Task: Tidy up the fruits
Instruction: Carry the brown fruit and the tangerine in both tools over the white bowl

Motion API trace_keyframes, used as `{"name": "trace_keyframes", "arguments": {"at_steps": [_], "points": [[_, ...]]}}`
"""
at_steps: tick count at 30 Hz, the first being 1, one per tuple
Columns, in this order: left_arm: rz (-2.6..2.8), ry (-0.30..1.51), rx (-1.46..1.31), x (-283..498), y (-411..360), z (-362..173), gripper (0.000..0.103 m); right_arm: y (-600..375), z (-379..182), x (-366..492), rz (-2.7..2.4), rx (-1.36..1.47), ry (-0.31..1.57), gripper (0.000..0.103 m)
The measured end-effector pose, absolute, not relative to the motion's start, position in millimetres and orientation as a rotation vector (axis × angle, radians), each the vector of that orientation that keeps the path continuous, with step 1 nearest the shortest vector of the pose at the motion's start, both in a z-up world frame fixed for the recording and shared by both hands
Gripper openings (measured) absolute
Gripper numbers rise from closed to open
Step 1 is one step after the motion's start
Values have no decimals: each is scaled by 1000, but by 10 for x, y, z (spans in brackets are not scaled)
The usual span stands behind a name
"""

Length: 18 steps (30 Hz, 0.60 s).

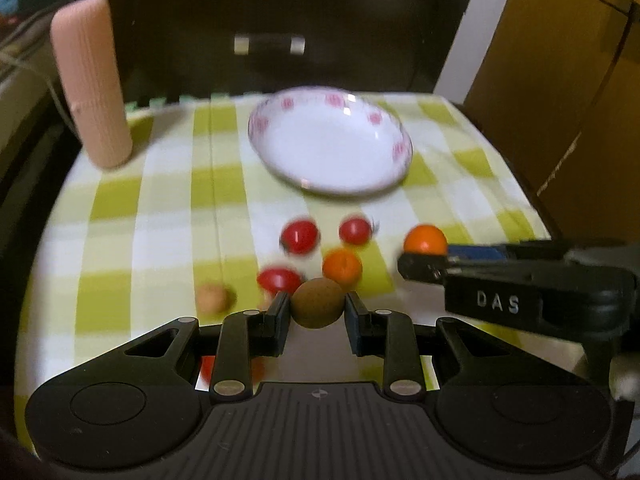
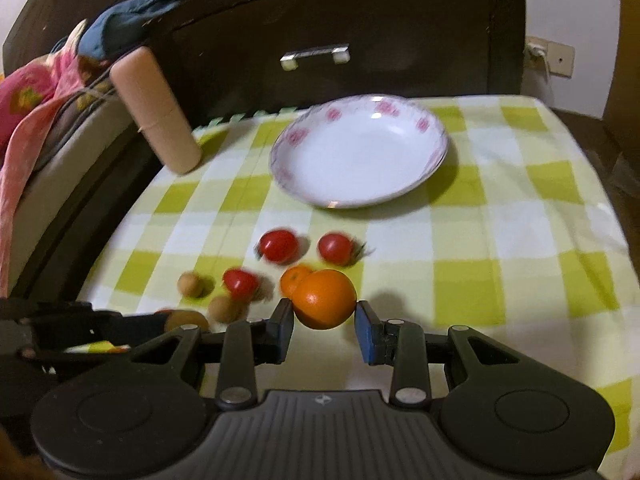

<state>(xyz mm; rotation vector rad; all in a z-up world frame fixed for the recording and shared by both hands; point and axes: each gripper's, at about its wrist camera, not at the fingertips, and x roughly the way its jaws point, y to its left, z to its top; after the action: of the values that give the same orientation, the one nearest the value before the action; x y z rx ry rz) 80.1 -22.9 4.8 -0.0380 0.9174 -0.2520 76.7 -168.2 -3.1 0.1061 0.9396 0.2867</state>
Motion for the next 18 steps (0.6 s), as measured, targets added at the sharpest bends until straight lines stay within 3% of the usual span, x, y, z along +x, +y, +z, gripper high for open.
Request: {"name": "trace_keyframes", "arguments": {"at_steps": [18], "points": [[-227,884,-25,1942,-397,-28,36,-1794,-50,1722,254,118,902,32]]}}
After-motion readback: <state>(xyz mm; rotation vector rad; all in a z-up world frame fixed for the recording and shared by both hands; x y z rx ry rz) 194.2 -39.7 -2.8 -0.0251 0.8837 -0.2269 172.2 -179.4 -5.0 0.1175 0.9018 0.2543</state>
